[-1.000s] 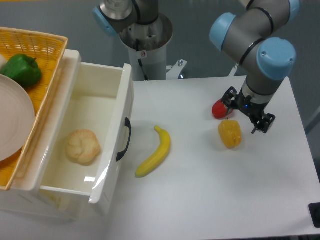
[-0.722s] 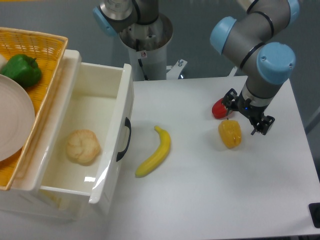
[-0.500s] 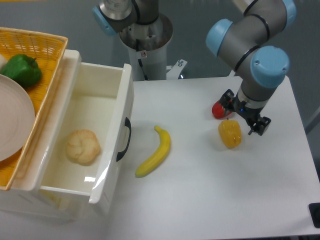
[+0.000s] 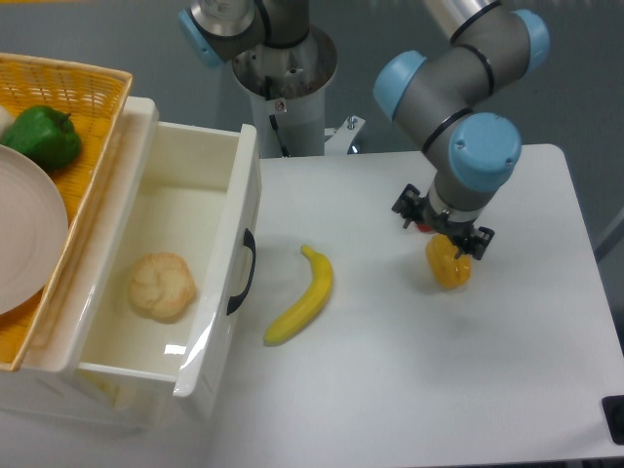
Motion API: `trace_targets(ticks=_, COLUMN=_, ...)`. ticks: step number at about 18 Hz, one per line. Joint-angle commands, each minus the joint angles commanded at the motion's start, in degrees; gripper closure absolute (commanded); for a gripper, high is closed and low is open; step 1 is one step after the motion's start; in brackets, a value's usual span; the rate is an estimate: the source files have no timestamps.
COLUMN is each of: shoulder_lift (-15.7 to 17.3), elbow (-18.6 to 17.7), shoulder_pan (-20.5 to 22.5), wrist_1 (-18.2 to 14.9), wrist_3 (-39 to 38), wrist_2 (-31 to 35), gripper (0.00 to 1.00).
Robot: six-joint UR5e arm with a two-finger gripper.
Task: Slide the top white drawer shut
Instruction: 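Raise the gripper from the yellow pepper and move toward the drawer, then lower the gripper against the front of the open white drawer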
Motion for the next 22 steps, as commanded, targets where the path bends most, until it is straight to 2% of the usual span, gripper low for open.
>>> trace_targets(ticks=2, shoulder_lift=0.1, elbow=0.0, shoulder_pan=-0.8, wrist_1=-0.3, wrist_3=-2.6, wrist_2=-2.8, gripper=0.35)
trace_targets(ticks=3, shoulder_lift=0.2, elbow=0.0, shoulder_pan=-1.6, wrist_1=-0.3, wrist_3=-2.7, wrist_2=-3.4, gripper=0.54)
trace_targets(ticks=4, shoulder_lift=0.3, elbow=0.0, shoulder_pan=-2.3, wrist_1=-0.3, wrist_3=-3.2, wrist_2=-3.6, gripper=0.69)
trace_targets(ticks=8, shoulder_lift=0.3, elbow=-0.6, shoulder_pan=-4.0, wrist_1=-0.6, wrist_3=-5.3, wrist_2=-6.2, gripper=1.0)
trace_targets(ticks=12, shoulder_lift=0.5, elbow=-0.5, shoulder_pan=-4.7, wrist_1=-1.5, wrist_3=-11.6, wrist_2=-13.2, gripper=1.0)
trace_targets(ticks=15, shoulder_lift=0.4, elbow=0.3, shoulder_pan=-5.1, wrist_1=-4.7, wrist_3=-11.6, wrist_2=-18.4, gripper=1.0)
trace_targets(ticks=19, shoulder_lift=0.4, elbow=0.7, shoulder_pan=-5.1, wrist_1=-7.3, wrist_3=-11.6, wrist_2=-27.6, gripper=1.0)
trace_targets(ticks=22, shoulder_lift=0.4, elbow=1.1, shoulder_pan=-5.4, wrist_1=-8.4, wrist_3=-11.7, wrist_2=-30.7, gripper=1.0)
